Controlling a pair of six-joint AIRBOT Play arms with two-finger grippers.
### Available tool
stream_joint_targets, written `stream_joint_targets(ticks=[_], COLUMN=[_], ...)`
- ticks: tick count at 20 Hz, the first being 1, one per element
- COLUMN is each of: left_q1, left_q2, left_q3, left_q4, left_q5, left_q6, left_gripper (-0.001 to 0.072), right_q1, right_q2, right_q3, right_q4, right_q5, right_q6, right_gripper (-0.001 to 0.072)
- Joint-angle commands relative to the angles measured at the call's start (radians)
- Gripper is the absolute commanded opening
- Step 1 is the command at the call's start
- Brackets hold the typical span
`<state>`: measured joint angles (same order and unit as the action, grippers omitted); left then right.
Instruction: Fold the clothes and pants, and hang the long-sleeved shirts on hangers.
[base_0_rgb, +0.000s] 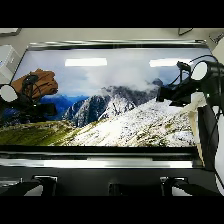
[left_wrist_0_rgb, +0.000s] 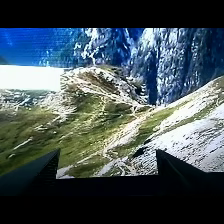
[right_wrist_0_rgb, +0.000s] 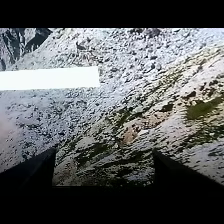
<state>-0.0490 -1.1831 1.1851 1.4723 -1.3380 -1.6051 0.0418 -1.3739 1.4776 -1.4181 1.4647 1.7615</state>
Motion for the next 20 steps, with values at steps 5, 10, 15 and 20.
stream_joint_targets(ticks=[5, 10, 15, 20], left_q1=[0.000, -0.001, 0.000, 0.267], left_q2=[0.001, -0.003, -0.025, -0.306], left_q3=[0.000, 0.000, 0.000, 0.218], left_q4=[0.000, 0.000, 0.002, -0.104], left_q5=[0.005, 0.299, 0.714, 0.682], left_q6=[-0.003, -0.003, -0.003, -0.305], left_gripper=[0.0713, 0.0713, 0.0712, 0.0715], right_q1=[0.000, 0.000, 0.000, 0.000], right_q2=[0.000, 0.000, -0.008, -0.030], right_q3=[0.000, 0.000, -0.001, -0.001], right_q4=[-0.001, -0.059, -0.087, -0.085], right_q5=[-0.156, -0.315, -0.366, -0.412], right_q6=[0.001, 0.000, -0.084, -0.172], right_gripper=[0.0683, 0.0714, 0.0706, 0.0676])
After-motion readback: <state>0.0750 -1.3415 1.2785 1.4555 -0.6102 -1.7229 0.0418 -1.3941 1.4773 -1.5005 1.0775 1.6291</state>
